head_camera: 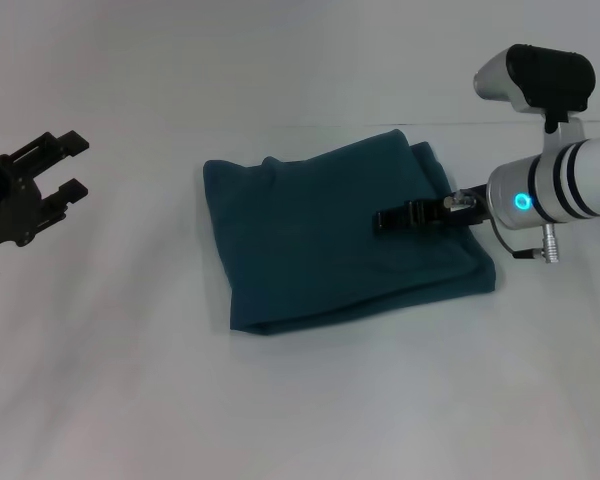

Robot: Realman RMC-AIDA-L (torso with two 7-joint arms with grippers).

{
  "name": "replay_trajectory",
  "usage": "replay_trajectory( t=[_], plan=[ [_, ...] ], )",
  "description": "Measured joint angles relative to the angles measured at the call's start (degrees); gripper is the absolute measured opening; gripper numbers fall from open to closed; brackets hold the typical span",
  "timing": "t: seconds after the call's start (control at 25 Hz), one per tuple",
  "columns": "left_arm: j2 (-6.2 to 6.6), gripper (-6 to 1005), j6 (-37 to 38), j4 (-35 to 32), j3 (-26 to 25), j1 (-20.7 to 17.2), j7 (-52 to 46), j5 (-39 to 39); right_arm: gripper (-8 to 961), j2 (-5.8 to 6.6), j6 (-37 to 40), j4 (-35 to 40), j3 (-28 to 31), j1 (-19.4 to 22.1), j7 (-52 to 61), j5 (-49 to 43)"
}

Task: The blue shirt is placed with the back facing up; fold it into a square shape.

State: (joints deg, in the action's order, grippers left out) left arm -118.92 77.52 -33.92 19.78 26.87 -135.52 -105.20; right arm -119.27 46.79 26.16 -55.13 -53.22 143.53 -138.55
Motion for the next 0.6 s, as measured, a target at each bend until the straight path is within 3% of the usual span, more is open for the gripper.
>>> replay_trajectory(
  t=[0.12, 0.36, 0.48, 0.6],
  plan=[
    [0.05, 756, 0.0, 0.0, 0.0, 0.0, 0.0, 0.0, 860, 0.0, 0.0, 0.3, 0.1, 0.2, 0.3, 0.1],
    [0.09, 756, -0.1, 0.0, 0.0, 0.0, 0.0, 0.0, 663, 0.07, -0.1, 0.4, 0.2, 0.4, 0.7, 0.6],
    [0.09, 756, -0.1, 0.0, 0.0, 0.0, 0.0, 0.0, 445, 0.08, -0.2, 0.4, 0.3, 0.4, 0.9, 0.6],
    [0.09, 756, -0.2, 0.0, 0.0, 0.0, 0.0, 0.0, 380, 0.09, -0.2, 0.6, 0.3, 0.4, 0.8, 0.8]
  ],
)
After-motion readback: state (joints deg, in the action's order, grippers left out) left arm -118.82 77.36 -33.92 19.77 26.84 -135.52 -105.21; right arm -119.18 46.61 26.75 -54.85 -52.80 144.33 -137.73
